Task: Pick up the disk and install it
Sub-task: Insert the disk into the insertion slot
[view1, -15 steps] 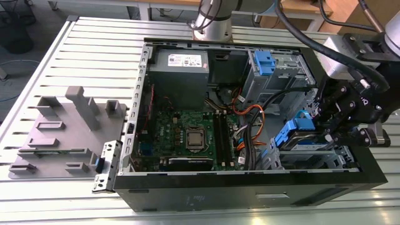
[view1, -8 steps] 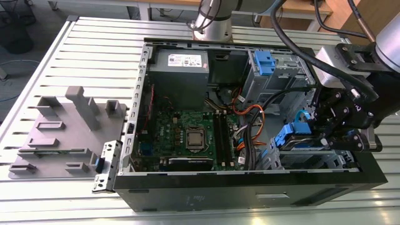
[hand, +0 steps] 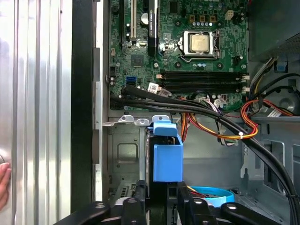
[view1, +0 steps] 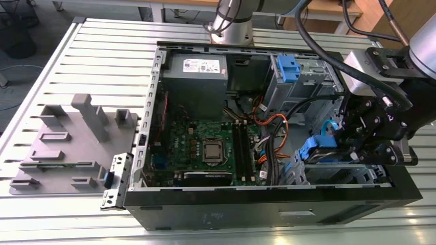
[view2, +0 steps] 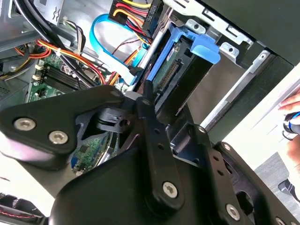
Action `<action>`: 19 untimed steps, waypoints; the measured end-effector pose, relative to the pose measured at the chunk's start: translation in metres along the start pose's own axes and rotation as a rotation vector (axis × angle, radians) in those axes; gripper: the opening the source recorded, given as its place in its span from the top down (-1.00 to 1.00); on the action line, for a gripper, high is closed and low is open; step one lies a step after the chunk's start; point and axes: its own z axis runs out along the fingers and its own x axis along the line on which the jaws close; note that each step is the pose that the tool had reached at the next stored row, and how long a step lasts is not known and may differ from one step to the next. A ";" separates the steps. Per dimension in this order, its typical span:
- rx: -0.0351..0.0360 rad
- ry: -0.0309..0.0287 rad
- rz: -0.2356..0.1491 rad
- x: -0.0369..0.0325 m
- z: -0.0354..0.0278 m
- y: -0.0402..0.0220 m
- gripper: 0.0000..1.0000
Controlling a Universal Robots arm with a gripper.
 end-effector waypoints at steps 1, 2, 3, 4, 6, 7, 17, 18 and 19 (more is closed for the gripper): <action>0.0000 -0.0001 0.000 0.0000 0.0001 0.0000 0.29; 0.0001 -0.0002 0.000 0.0000 0.0001 0.0000 0.17; 0.0001 -0.0003 0.000 0.0000 0.0001 0.0000 0.17; 0.0000 -0.0003 0.000 0.0000 0.0001 0.0000 0.17; 0.0000 -0.0003 0.000 0.0000 0.0002 0.0000 0.17; 0.0000 -0.0003 0.000 0.0000 0.0003 0.0000 0.17; 0.0112 -0.0061 -0.003 -0.0006 0.0043 0.0003 0.17; 0.0112 -0.0060 -0.003 -0.0014 0.0043 0.0003 0.17; 0.0113 -0.0059 -0.003 -0.0021 0.0044 0.0003 0.17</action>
